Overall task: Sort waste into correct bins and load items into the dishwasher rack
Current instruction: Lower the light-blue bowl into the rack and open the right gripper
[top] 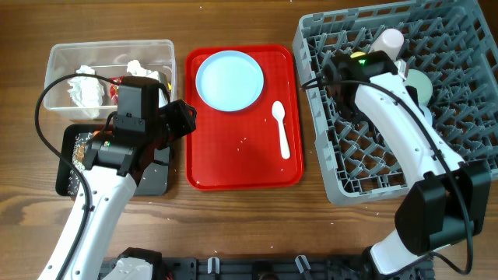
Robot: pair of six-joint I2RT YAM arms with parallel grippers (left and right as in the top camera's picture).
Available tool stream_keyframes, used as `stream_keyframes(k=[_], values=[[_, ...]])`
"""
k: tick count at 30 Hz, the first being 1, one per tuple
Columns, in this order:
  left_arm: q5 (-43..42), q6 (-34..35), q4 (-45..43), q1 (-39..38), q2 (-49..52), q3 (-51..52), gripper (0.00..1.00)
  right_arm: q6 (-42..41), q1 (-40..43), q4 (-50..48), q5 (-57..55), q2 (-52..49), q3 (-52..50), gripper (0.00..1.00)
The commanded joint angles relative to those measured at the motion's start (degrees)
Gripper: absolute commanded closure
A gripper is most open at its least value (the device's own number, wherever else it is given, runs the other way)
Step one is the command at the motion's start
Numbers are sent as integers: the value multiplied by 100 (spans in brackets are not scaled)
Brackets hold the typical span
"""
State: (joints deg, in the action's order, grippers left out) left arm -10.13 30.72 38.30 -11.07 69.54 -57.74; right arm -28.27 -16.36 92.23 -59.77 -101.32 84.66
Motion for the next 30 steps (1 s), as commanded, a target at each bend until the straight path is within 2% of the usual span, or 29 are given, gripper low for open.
stream_keyframes(k=[1,4,9,15,23,30], values=[[57,-66,-26,7,24,-109,64,-109,-90,11,201,-70,-94,96],[57,-66,-26,7,24,-109,64,-208,-92,7,146,-70,-352,96],[59,-66,-26,7,24,-109,64,-304,-94,-133,-649,-70,-555,96],[59,-66,-44,7,24,-109,64,-44,-173,-299,-114,-70,-555,96],[81,-68,-42,11,24,-109,63,-494,-334,11,310,-70,-645,96],[81,-68,-42,11,24,-109,63,-514,-334,-175,-157,-70,-824,96]])
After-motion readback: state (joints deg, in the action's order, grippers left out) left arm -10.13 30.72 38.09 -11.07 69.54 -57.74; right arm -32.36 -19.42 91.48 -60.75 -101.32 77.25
